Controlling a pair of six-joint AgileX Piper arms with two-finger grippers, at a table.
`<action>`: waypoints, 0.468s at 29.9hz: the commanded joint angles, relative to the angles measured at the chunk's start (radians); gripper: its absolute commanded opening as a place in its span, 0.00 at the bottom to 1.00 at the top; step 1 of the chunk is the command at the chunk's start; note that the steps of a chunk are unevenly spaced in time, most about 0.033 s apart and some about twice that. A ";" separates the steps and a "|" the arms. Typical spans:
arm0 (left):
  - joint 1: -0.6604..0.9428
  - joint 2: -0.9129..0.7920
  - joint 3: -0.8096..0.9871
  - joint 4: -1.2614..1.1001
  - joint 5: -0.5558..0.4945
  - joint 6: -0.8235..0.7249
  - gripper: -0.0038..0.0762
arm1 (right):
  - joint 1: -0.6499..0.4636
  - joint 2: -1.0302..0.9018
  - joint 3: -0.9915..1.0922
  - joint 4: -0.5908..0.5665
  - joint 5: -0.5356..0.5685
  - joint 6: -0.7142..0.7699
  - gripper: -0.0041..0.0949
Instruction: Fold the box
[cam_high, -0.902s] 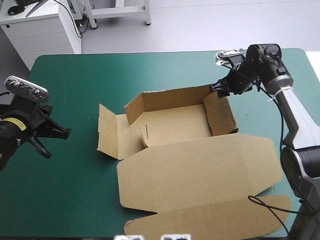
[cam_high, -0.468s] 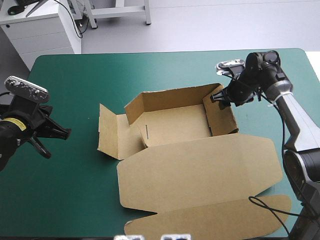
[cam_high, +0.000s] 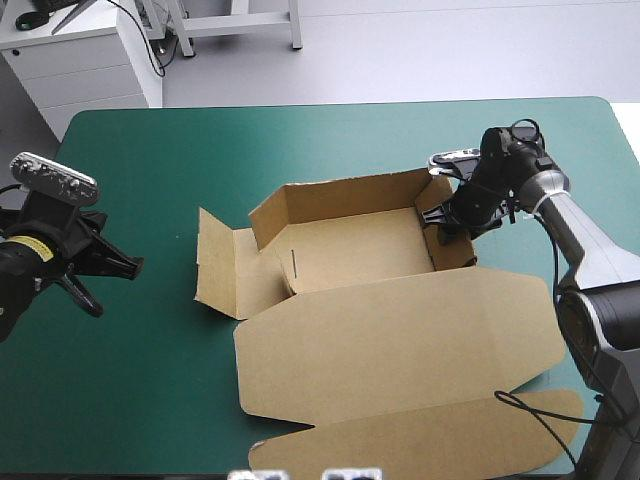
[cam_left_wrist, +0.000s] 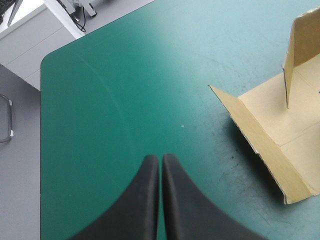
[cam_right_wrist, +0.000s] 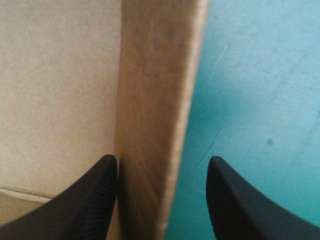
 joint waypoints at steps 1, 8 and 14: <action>0.002 -0.010 -0.023 -0.003 -0.051 -0.008 0.06 | -0.002 -0.023 -0.023 0.011 0.029 -0.016 0.44; 0.002 -0.010 -0.023 -0.003 -0.051 -0.008 0.06 | -0.002 -0.022 -0.028 0.065 0.032 -0.080 0.03; 0.002 -0.010 -0.023 -0.003 -0.051 -0.008 0.06 | -0.002 -0.058 -0.041 0.049 0.032 -0.088 0.02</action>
